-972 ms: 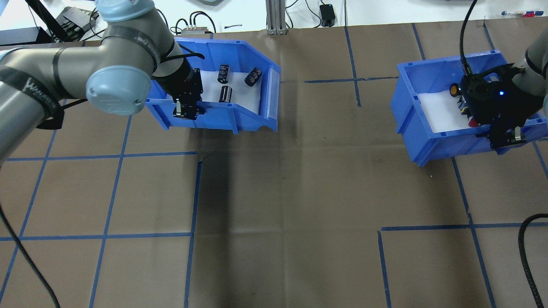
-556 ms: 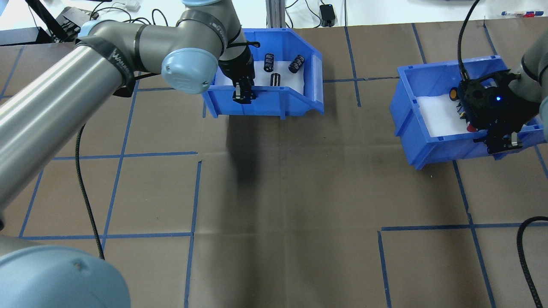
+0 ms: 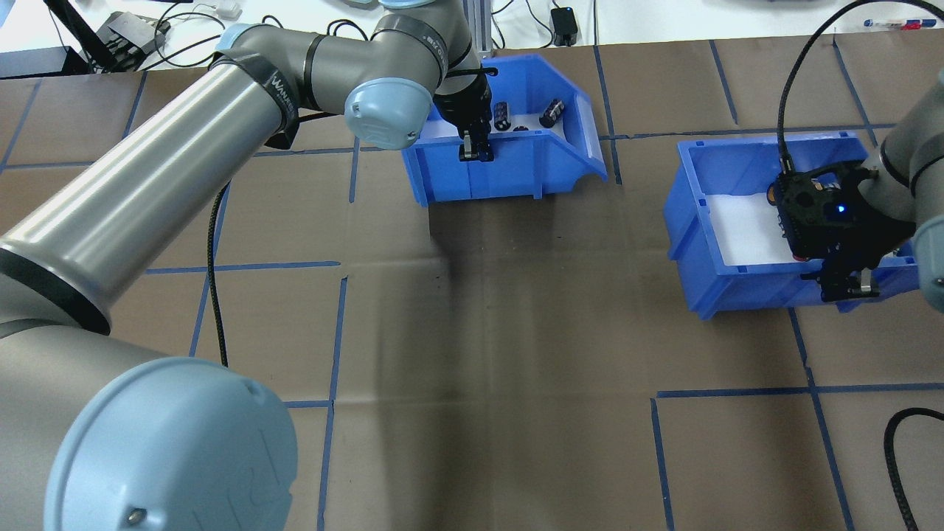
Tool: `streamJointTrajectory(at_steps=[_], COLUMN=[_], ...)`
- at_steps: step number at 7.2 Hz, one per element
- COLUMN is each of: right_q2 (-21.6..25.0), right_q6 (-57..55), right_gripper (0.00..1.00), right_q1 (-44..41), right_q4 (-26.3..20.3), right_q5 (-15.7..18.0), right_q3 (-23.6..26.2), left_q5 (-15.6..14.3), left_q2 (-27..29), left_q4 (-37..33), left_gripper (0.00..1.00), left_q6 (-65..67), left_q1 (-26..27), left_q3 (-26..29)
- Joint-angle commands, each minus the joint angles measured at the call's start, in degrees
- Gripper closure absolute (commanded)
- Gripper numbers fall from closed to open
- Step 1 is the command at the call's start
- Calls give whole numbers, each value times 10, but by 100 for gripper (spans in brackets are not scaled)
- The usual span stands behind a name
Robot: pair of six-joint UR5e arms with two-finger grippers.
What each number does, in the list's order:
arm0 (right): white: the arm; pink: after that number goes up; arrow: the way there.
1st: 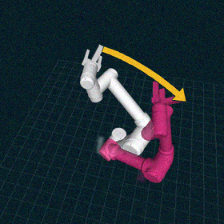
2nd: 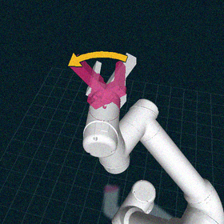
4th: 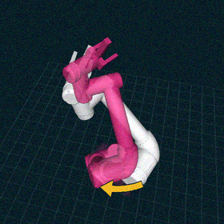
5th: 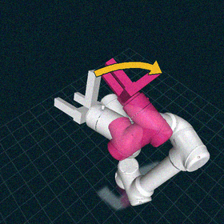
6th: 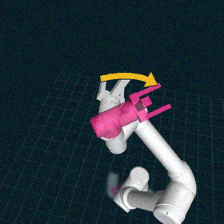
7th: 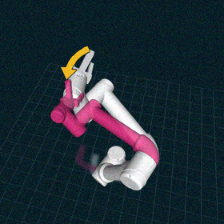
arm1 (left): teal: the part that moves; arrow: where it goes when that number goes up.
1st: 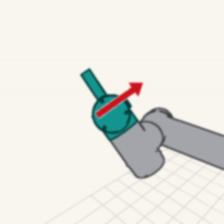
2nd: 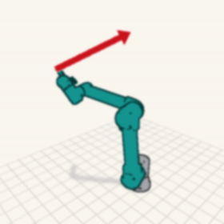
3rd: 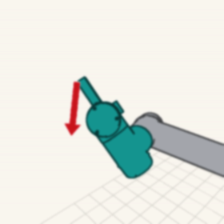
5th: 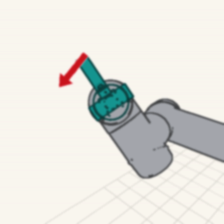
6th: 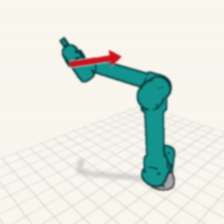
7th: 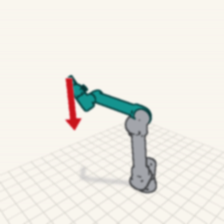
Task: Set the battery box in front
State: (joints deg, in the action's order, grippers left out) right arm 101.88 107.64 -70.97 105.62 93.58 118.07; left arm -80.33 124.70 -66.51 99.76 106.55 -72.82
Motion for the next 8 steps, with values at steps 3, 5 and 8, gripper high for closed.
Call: streamJointTrajectory(at_steps=[3,5,8], right_q2=[36,31,29], right_q6=[-113,-152,-232], right_gripper=[95,95,95], right_q1=[-133,-170,-244], right_q4=[21,27,54], right_q5=[1,3,1], right_q3=[52,62,88], left_q5=[-72,-131,-131], left_q2=[-52,-111,-176], left_q4=[-52,-150,-239], left_gripper=[1,1,1], left_q6=[-40,-146,-459], left_q1=[-5,-32,-120], left_q3=[-8,-8,-10])
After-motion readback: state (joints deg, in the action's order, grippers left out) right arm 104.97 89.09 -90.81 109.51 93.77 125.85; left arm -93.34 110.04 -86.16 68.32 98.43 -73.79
